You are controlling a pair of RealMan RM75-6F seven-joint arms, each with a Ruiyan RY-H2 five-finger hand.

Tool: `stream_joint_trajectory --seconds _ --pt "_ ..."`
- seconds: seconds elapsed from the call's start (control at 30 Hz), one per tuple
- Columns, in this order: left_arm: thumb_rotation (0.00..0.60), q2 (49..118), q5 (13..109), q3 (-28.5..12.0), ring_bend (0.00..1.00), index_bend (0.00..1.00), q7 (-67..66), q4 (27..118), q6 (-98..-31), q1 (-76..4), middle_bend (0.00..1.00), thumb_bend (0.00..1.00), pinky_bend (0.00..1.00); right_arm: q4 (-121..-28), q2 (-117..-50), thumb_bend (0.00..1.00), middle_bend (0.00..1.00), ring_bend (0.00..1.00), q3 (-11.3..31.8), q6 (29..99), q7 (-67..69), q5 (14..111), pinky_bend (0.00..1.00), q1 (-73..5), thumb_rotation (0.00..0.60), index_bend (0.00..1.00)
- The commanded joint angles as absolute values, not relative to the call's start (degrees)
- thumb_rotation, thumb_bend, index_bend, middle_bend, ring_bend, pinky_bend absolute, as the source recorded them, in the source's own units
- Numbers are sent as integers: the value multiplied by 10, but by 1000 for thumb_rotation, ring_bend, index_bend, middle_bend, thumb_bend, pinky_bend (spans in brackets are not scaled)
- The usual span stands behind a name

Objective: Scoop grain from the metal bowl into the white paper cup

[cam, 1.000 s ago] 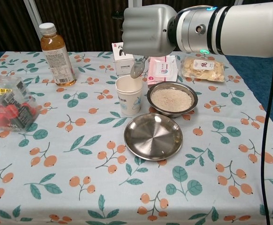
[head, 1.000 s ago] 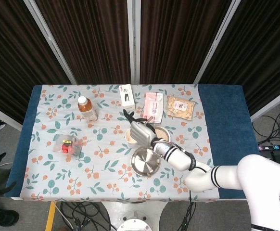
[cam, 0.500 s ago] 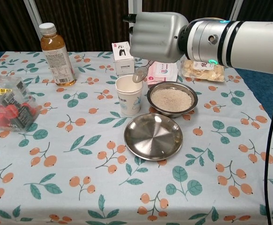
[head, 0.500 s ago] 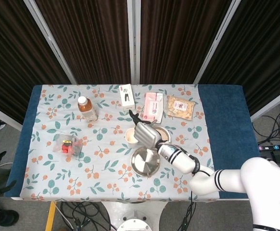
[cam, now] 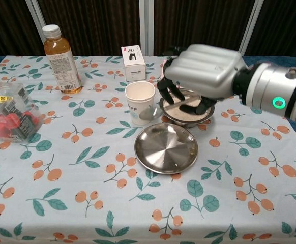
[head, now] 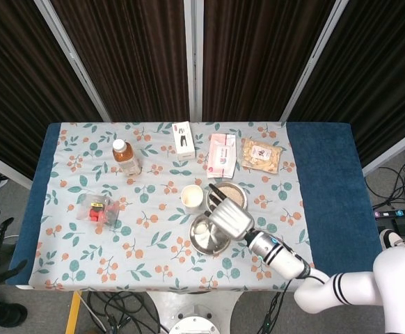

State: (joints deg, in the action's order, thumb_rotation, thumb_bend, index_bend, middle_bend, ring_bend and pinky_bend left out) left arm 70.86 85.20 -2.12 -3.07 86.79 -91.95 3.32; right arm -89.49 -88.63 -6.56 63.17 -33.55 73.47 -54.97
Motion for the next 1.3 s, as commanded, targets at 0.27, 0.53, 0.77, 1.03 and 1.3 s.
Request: stream_joint_trajectory --seconds 0.27,0.53,0.77,1.03,1.3 --pt "600 713 851 -20 60 189 -25 863 -917 33 118 60 34 -813 -965 312 469 119 -78 634 -294 803 0 -483 600 508" --pt "600 718 850 -18 60 188 -13 850 -918 36 118 60 34 -777 -987 308 377 47 -62 631 -305 820 0 -463 600 353" --pt "600 721 851 -18 59 189 -6 842 -920 37 118 60 34 -795 -958 307 293 13 -47 673 -306 846 0 -436 600 248" --pt "600 724 849 -22 59 188 1 832 -910 30 118 60 34 -882 -784 308 206 18 -43 823 -207 829 0 -316 600 149" --pt "600 724 853 -28 60 188 -21 843 -900 15 118 60 34 -907 -677 315 89 0 -62 941 -52 823 0 -182 600 0"
